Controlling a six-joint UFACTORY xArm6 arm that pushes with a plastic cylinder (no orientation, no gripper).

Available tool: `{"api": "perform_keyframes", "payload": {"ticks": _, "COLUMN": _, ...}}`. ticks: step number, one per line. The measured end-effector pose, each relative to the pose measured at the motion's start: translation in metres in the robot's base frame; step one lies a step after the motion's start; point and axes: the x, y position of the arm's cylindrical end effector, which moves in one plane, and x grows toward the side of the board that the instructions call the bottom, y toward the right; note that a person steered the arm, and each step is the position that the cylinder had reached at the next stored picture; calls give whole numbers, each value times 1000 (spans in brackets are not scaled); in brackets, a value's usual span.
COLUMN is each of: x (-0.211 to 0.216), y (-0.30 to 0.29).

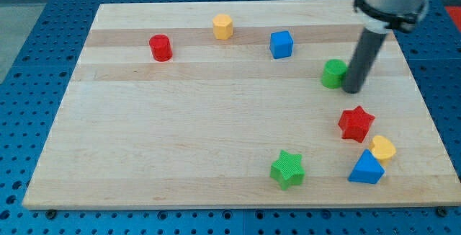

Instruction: Push the yellow heart to the top of the blue triangle

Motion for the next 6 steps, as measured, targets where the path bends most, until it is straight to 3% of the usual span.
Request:
{"api": "perform_keyframes", "payload": {"ticks": 1, "x": 0, "y": 43}}
{"api": "perform_keyframes", "payload": {"ticks": 2, "x": 49, "y": 101}}
{"api": "perform_keyframes", "payload": {"ticks": 4, "x": 140, "y": 89}}
{"api": "perform_keyframes", "payload": {"ticks": 6, "x": 151, "y": -16}}
